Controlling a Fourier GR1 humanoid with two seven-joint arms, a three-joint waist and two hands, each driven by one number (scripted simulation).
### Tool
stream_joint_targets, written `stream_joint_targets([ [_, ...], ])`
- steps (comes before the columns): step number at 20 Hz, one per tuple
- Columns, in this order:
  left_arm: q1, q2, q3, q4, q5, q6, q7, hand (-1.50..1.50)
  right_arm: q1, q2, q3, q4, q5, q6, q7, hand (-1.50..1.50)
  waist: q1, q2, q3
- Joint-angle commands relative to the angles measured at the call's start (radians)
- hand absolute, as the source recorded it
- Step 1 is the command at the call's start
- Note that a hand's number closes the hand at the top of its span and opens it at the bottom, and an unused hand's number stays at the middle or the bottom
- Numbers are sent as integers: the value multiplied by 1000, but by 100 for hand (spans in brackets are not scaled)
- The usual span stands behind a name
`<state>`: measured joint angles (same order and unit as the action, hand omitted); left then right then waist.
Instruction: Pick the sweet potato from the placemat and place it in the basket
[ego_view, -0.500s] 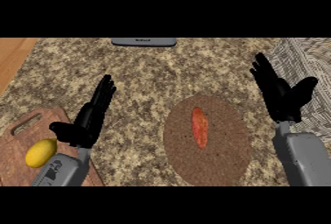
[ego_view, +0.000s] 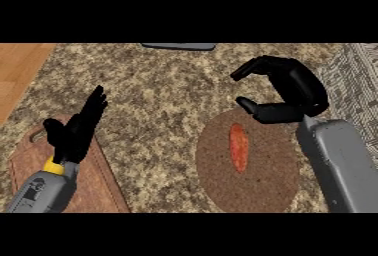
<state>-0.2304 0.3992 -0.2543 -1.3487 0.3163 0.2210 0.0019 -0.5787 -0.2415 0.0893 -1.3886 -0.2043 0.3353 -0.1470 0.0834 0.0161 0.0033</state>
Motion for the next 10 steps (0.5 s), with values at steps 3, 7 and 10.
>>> stream_joint_targets([
  [3,-12,81,58,9,28,-22,104,0,92,150,280,-38,293,-45,-329,-150,-48,-12,-1],
  [7,19,113,120,13,50,-60,123,0,16,230,318,-60,378,-162,-127,-150,-73,-18,-4],
  [10,-2,76,120,46,17,-38,92,0,-12,183,280,-171,328,-83,117,-150,-86,-19,-4],
])
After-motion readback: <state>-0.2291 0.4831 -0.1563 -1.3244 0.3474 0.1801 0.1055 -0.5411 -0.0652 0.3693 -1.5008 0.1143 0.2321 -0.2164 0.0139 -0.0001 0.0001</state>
